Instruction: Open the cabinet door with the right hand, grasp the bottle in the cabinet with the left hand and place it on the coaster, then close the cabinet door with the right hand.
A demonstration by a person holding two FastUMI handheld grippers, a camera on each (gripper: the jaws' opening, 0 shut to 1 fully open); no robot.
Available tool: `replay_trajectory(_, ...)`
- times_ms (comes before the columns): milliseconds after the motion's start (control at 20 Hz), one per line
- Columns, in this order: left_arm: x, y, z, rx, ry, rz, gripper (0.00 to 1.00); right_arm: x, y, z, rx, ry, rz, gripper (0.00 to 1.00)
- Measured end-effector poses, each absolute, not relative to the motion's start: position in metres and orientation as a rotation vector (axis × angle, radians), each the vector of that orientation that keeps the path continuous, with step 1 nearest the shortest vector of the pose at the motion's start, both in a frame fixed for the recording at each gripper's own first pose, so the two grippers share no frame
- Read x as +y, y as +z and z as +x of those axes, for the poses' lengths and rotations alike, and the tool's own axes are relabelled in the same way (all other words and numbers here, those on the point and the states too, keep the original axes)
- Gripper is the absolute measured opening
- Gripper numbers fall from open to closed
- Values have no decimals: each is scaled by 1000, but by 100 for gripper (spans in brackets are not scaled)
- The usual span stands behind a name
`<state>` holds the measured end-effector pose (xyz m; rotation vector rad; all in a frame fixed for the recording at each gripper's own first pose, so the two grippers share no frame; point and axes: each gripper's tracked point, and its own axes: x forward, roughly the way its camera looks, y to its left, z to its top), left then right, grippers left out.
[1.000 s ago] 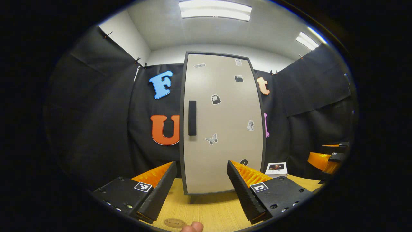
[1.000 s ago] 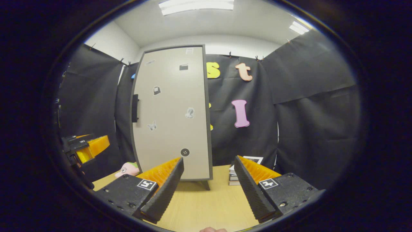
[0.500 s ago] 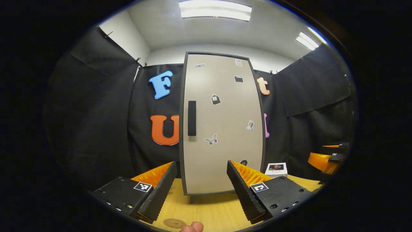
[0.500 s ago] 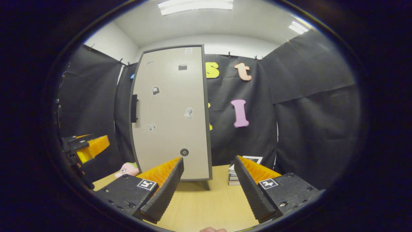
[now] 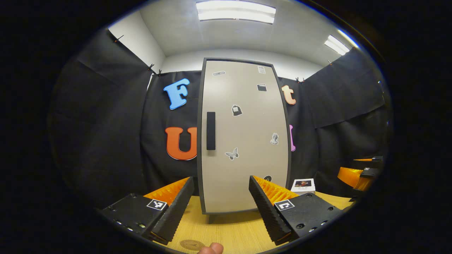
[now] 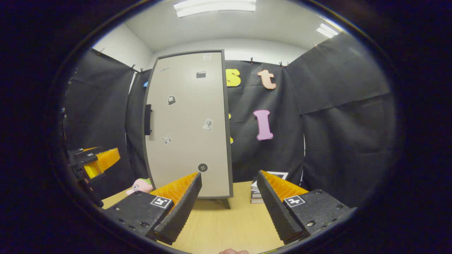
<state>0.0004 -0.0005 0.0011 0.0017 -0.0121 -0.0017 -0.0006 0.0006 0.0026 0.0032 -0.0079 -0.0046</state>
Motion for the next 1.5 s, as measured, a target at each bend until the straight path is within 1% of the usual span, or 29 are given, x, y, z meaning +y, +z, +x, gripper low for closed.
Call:
replay_trajectory(200,-2,3,-2,-14,-1,4,95,-1,3,-1,-1,-8,-3,98)
replay_trajectory(250,-2,2,-2,-14,-3,2,95,0,5,-1,-2,-5,-3,100)
replay_trajectory(300,-4,2,-3,-13,-6,0,95,1,5,-1,-3,0,-2,98)
replay_trajectory(600,-3,2,-8,-10,-2,8,95,11,24,11,-7,49,-35,98)
replay_trajectory(650,-3,1,-8,-9,0,8,95,15,26,15,-1,65,-35,100)
replay_trajectory(700,-2,0,-9,-7,1,8,95,20,28,20,3,86,-33,100)
replay_trajectory(750,-2,0,-10,-5,3,7,95,26,31,25,10,108,-35,98)
replay_trajectory(800,-2,0,-11,-2,2,4,95,32,33,31,19,130,-40,100)
replay_trajectory(850,-3,-2,-12,-1,1,1,95,40,37,37,20,153,-42,100)
replay_trajectory(900,-4,-3,-13,1,0,1,95,47,42,45,20,174,-41,98)
replay_trajectory(1150,-6,-1,-19,0,-4,1,95,90,64,79,23,296,-21,100)
replay_trajectory(1200,-7,0,-21,-3,-4,4,95,99,70,86,21,318,-31,98)
replay_trajectory(1500,-6,1,-27,7,3,5,94,150,94,125,-17,404,-82,98)
